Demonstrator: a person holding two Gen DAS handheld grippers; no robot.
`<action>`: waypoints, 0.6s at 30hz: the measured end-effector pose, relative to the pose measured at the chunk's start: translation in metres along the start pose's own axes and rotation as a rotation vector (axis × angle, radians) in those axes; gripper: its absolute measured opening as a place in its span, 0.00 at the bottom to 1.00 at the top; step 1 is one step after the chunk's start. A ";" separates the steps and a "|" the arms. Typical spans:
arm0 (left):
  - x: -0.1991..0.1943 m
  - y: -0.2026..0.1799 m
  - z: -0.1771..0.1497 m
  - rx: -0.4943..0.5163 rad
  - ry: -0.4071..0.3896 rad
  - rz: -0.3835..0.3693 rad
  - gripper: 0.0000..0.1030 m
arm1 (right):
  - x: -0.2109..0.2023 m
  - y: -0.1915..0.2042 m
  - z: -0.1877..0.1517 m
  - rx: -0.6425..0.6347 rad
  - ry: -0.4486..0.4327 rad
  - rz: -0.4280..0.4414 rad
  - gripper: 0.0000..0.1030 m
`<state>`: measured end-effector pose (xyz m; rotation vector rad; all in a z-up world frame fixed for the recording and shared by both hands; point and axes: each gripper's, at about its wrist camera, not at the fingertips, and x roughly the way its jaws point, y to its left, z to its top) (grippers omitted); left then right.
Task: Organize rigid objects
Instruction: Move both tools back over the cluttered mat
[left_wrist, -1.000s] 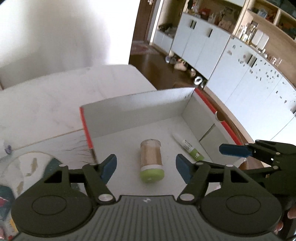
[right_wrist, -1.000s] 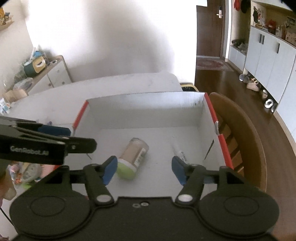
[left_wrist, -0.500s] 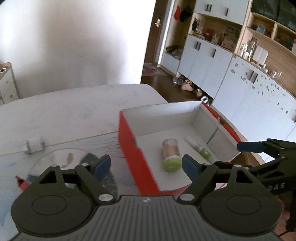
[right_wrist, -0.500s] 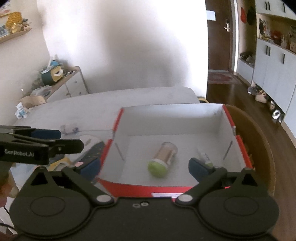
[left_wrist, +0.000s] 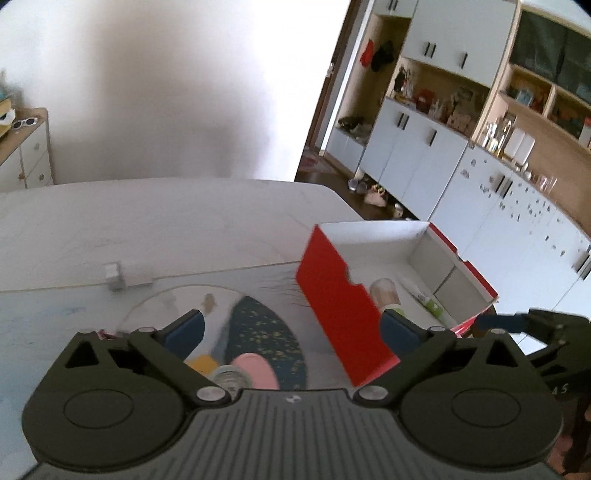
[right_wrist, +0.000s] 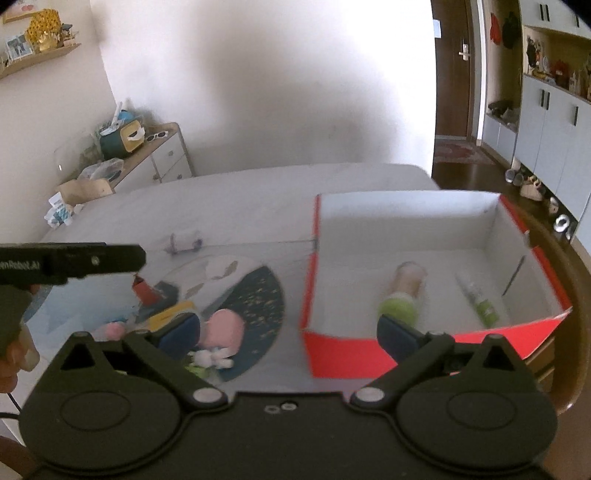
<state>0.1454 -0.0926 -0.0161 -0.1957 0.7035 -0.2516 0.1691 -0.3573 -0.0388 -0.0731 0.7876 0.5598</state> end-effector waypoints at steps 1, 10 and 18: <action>-0.003 0.008 -0.002 0.001 -0.006 0.006 1.00 | 0.002 0.006 -0.002 -0.003 0.002 0.003 0.99; -0.011 0.074 -0.026 0.009 0.008 0.095 1.00 | 0.040 0.073 -0.023 -0.091 0.052 0.037 0.99; -0.001 0.133 -0.050 -0.020 0.087 0.110 1.00 | 0.082 0.113 -0.043 -0.115 0.140 0.016 0.99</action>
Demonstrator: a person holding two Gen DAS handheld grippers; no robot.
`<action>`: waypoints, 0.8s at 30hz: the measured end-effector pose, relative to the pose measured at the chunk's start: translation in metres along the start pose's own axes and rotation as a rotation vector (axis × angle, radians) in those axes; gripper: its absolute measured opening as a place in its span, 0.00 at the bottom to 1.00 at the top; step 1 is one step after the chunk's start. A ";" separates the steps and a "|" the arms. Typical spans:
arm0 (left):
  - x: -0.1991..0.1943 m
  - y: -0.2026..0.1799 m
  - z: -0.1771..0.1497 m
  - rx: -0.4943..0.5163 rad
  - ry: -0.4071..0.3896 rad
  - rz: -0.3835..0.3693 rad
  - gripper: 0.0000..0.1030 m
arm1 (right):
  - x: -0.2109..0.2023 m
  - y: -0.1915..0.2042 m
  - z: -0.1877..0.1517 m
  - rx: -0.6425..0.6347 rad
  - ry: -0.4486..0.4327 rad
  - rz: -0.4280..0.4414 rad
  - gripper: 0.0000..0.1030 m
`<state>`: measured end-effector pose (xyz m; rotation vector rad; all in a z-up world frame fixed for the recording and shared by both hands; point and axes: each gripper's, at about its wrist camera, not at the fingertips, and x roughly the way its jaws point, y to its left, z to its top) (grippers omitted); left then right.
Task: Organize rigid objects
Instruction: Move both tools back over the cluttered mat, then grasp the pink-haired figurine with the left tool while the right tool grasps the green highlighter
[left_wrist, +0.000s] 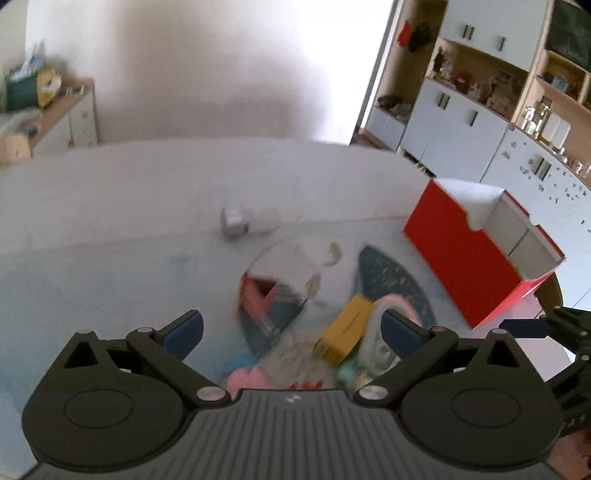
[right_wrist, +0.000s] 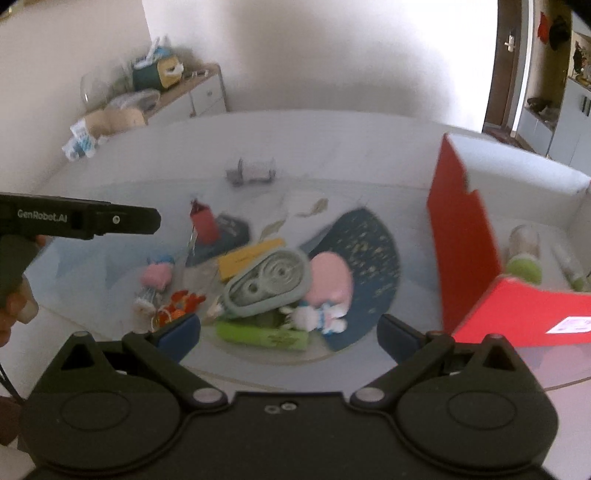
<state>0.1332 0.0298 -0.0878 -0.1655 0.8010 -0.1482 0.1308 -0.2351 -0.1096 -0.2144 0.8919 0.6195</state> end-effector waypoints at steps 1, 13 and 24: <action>0.004 0.007 -0.003 -0.012 0.020 0.011 1.00 | 0.004 0.003 -0.001 -0.001 0.009 -0.005 0.98; 0.040 0.036 -0.036 -0.031 0.135 0.120 1.00 | 0.050 0.028 -0.008 0.005 0.096 -0.083 0.94; 0.049 0.046 -0.042 -0.050 0.163 0.088 0.99 | 0.068 0.032 -0.007 0.024 0.131 -0.123 0.89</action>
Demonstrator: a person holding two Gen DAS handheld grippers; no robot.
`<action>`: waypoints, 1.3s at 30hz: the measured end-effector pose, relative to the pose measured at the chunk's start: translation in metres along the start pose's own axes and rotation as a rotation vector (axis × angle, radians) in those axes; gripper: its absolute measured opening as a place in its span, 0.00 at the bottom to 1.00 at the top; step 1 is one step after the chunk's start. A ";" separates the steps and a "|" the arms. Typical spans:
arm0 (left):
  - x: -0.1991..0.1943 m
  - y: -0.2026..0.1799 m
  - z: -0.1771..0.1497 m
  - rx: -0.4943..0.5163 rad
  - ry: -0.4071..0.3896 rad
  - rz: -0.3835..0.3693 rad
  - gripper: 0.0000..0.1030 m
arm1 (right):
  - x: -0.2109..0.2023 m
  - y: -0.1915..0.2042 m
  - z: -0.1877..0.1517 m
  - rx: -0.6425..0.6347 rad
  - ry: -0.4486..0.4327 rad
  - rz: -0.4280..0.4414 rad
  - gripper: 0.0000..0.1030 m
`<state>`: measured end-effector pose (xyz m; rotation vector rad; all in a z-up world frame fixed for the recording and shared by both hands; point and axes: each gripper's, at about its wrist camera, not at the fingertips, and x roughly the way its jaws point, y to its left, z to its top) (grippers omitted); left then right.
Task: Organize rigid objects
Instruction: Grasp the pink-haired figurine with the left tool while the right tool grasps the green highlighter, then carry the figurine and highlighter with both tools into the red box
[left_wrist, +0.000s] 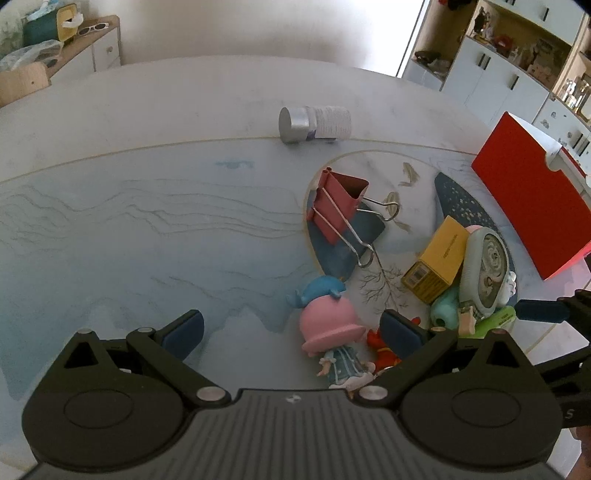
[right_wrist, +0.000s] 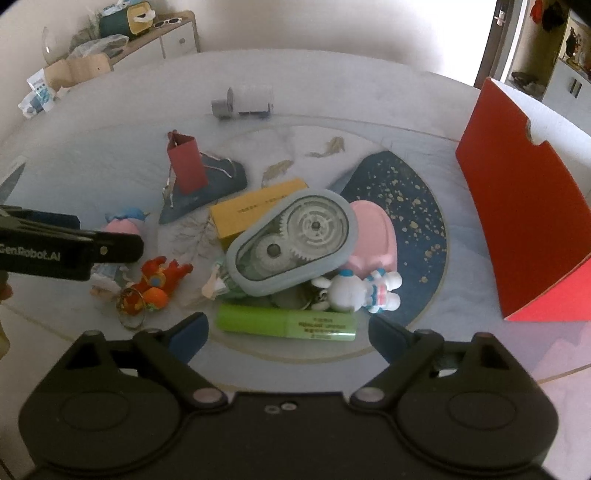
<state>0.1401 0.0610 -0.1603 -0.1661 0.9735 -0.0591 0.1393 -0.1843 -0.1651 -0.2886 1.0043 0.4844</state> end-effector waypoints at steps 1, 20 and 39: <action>0.001 0.000 0.000 0.003 0.001 0.000 0.99 | 0.001 0.000 0.000 0.002 0.002 -0.001 0.87; -0.004 -0.006 0.003 0.011 0.021 -0.075 0.38 | 0.002 0.001 0.001 0.016 0.009 -0.015 0.78; -0.016 -0.007 0.002 -0.015 0.025 -0.029 0.33 | -0.048 -0.025 -0.007 0.025 -0.046 0.026 0.78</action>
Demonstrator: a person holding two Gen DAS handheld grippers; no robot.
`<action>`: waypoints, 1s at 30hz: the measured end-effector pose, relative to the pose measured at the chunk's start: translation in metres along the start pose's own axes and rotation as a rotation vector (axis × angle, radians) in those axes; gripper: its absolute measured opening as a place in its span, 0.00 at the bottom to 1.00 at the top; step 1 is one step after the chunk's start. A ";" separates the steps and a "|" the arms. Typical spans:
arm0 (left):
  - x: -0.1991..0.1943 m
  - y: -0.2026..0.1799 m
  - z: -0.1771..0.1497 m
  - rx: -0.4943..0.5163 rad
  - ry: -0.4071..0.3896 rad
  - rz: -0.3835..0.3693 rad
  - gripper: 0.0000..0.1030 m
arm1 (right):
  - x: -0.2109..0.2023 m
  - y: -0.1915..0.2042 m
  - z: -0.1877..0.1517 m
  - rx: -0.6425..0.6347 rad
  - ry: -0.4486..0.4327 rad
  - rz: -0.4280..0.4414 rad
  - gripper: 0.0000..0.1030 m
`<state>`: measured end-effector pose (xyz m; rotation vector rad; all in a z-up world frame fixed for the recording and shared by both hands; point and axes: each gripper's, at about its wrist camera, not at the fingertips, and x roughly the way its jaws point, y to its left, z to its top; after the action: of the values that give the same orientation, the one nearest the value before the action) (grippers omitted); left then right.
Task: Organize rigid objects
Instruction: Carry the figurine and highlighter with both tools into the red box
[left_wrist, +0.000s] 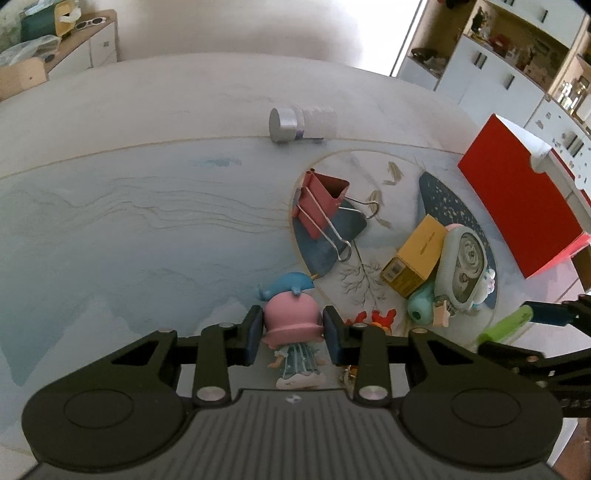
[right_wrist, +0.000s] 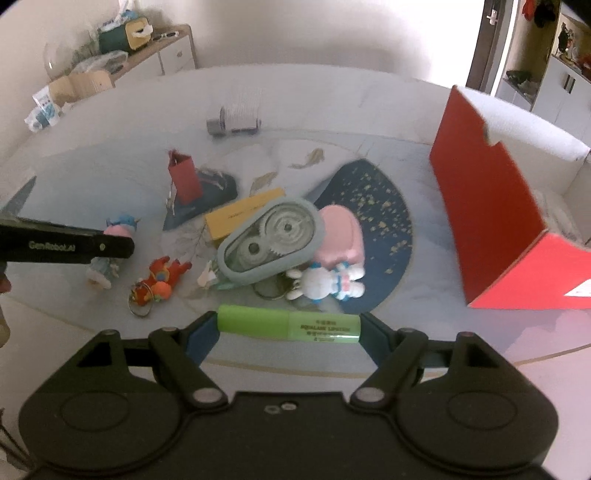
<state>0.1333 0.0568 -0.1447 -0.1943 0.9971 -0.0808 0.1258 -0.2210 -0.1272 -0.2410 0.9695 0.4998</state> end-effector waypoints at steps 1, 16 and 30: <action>-0.002 0.000 0.000 -0.006 -0.001 0.002 0.33 | -0.004 -0.002 0.001 0.000 -0.008 0.003 0.78; -0.032 -0.035 0.016 0.002 -0.017 0.010 0.33 | -0.065 -0.064 0.028 0.020 -0.115 0.014 0.78; -0.042 -0.130 0.054 0.049 -0.069 -0.088 0.33 | -0.082 -0.164 0.043 0.057 -0.177 -0.051 0.78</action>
<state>0.1587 -0.0575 -0.0558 -0.1948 0.9166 -0.1775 0.2020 -0.3685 -0.0387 -0.1663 0.8024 0.4384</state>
